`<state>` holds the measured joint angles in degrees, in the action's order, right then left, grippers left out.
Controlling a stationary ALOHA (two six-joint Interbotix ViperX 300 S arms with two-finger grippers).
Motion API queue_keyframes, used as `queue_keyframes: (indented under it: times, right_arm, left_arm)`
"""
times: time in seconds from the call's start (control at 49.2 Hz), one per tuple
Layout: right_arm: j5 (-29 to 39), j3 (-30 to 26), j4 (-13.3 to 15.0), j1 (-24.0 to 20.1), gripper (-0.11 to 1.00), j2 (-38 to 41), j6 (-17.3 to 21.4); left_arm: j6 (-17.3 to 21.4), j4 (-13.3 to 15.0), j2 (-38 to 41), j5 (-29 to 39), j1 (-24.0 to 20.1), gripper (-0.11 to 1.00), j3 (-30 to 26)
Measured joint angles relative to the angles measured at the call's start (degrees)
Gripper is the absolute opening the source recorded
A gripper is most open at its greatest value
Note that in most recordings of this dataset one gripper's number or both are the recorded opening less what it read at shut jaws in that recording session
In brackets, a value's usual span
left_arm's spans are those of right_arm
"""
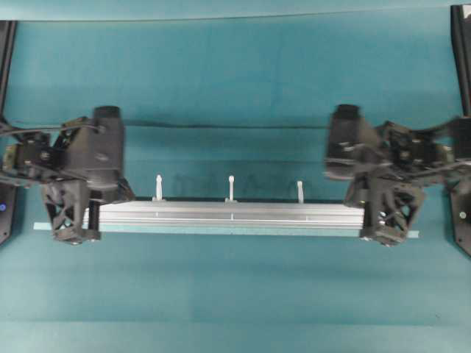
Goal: Lift the large metal rail with both hands.
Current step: 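Move both open grippers down over the two ends of the silver rail, then lower both grippers and close them around the rail ends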
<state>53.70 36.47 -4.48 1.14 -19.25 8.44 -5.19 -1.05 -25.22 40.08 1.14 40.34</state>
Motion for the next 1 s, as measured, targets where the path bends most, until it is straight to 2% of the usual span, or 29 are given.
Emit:
queue_keyframes:
  times: [0.142,0.305,0.386,0.508,0.61,0.691,0.793,0.895,0.996]
  right_arm:
    - [3.0,-2.2,0.9,0.1,0.02,3.3,-0.6]
    - [1.3,-2.7,1.1,0.1,0.02,4.5,-1.1]
    - [0.2,-2.5,1.1,0.2,0.02,4.7,-1.1]
    - [-0.7,-2.0,1.1,0.5,0.05,4.7,-1.1]
    - [-1.1,-1.6,1.1,1.1,0.11,4.7,-1.1]
    - [-1.4,-1.1,1.1,1.6,0.23,4.8,-1.1]
    - [-2.0,-0.8,1.1,1.8,0.48,5.0,-1.1]
    - [-3.2,-0.4,1.1,1.8,0.79,5.1,-1.1]
    - [-4.8,0.4,1.2,1.6,0.95,5.4,-1.1]
  left_arm:
    - [1.1,0.0,2.6,2.7,0.1,-0.01,-1.8]
    - [3.3,0.0,3.9,3.3,0.1,-0.01,-2.3]
    - [3.7,0.0,4.0,3.3,0.1,0.03,-2.3]
    - [3.6,0.0,4.0,4.4,0.0,0.2,-2.3]
    - [3.1,0.0,4.4,5.3,-0.2,0.48,-2.3]
    - [3.0,0.0,4.7,5.4,-0.5,0.73,-2.3]
    - [3.0,-0.1,5.5,5.4,-0.7,0.95,-2.3]
    - [2.9,-0.1,6.7,5.4,-0.6,0.94,-2.3]
    - [2.7,-0.1,7.7,5.1,-0.5,0.94,-2.3]
